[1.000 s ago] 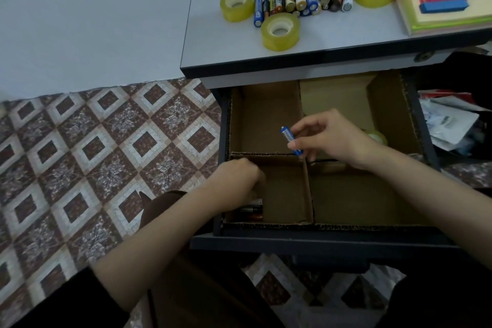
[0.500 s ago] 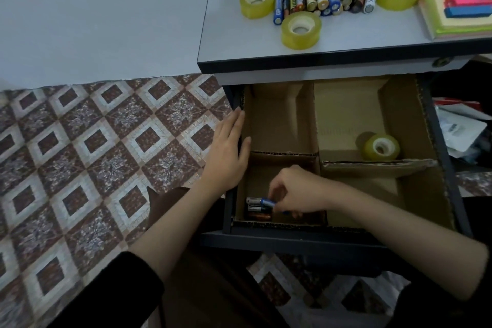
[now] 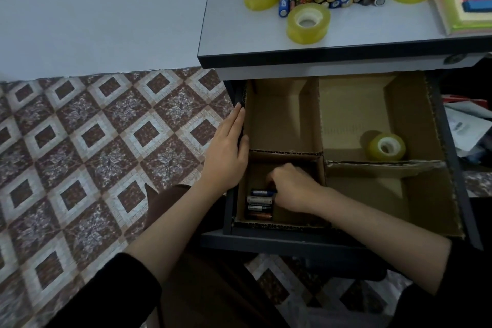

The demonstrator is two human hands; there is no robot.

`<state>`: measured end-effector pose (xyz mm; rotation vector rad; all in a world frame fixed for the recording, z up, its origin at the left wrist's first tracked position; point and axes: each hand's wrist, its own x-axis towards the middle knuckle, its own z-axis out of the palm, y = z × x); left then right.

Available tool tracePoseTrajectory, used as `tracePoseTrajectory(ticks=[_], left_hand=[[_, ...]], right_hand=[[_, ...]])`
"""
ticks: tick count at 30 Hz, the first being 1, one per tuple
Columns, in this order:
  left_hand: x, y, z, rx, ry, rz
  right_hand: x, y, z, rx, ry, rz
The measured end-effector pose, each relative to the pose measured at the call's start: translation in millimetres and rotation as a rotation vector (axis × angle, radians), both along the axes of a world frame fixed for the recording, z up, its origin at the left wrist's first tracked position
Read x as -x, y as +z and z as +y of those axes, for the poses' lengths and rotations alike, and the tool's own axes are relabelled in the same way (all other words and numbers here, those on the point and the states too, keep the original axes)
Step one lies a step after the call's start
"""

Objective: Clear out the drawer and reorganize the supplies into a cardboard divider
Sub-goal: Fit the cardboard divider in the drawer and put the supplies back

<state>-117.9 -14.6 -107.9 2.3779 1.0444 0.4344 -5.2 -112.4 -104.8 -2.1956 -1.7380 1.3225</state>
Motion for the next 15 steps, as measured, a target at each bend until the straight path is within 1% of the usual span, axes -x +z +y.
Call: tracePoseTrajectory(ticks=[3,10,15], left_hand=[[0.1,-0.5,0.1,-0.001,-0.004,-0.003],[0.3,-0.9,0.3,-0.017,0.000,0.003],[0.6,0.9,-0.7,-0.030,-0.001,0.001]], right_hand=[[0.5,-1.8,-1.4,-0.008,-0.035,0.010],[1.3,-1.5,-2.9,0.025,-0.037,0.060],[-2.0,15.2,-10.9,-0.046,-0.039,0.108]])
